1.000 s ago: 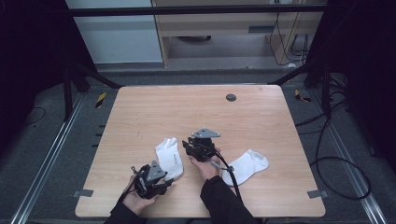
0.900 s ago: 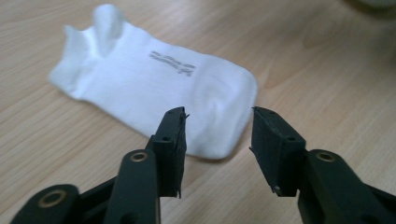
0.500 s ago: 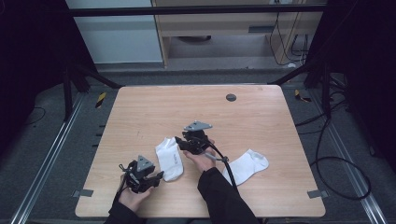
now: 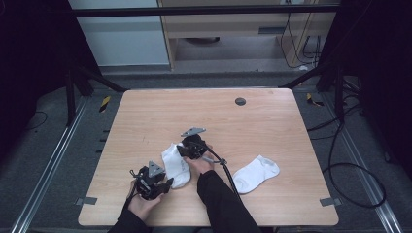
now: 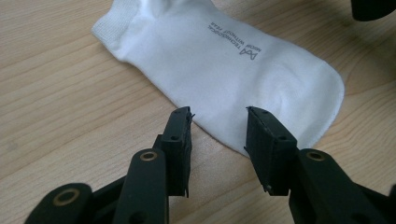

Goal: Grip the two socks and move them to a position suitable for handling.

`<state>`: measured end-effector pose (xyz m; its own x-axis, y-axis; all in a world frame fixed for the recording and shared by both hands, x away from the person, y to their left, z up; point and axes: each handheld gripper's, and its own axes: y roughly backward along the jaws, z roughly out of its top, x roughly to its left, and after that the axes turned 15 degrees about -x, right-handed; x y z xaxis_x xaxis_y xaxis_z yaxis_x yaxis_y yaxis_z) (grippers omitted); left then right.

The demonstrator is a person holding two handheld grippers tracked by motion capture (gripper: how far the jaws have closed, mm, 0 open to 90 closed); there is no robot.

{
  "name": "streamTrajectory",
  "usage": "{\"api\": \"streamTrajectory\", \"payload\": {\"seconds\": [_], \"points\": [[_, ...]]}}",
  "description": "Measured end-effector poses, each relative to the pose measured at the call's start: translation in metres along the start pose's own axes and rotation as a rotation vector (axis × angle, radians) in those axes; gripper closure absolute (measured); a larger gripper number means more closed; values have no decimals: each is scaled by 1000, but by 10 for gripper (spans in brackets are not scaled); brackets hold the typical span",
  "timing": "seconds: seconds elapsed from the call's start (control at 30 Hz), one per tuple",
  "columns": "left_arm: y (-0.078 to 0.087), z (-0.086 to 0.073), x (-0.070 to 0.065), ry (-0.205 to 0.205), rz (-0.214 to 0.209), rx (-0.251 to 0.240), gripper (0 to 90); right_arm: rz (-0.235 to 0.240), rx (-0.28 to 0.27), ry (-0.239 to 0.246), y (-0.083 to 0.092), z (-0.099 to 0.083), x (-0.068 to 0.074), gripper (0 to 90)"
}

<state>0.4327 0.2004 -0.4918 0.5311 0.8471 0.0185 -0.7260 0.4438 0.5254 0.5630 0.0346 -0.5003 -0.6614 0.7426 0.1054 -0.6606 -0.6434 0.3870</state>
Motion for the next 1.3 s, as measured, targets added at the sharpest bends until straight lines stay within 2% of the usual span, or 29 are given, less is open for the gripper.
{"api": "streamTrajectory", "payload": {"seconds": [0.23, 0.37, 0.47, 0.6, 0.67, 0.73, 0.8, 0.87, 1.07, 1.2, 1.3], "points": [[-1, 0, 0, -14, -2, 13, 616, 4, 17, 10, -5, -3, 2, 740], [-1, 0, 0, -17, -5, 15, 615, -4, 27, 22, -5, -3, 2, 828], [-1, 0, 0, -19, -6, 14, 615, -7, 35, 9, -4, -3, 0, 894], [-1, 0, 0, -24, -6, 13, 613, -9, 33, 8, -3, -2, 0, 898], [-1, 0, 0, -24, -8, 14, 615, -30, 4, -1, -1, 0, -1, 869], [-1, 0, 0, -26, -9, 15, 617, -46, -24, 17, -2, 1, 0, 795], [-1, 0, 0, -27, -8, 15, 618, -41, -38, 35, -4, 1, 1, 721], [-1, 0, 0, -29, -7, 15, 618, -26, -29, 42, -7, 0, 3, 681], [-1, 0, 0, -28, -7, 15, 619, -3, 6, 55, -14, -3, 7, 657], [-1, 0, 0, -33, -8, 16, 621, -2, -19, 50, -12, 0, 7, 637], [-1, 0, 0, -31, -10, 17, 627, 12, -41, 45, -11, 2, 8, 585]]}}
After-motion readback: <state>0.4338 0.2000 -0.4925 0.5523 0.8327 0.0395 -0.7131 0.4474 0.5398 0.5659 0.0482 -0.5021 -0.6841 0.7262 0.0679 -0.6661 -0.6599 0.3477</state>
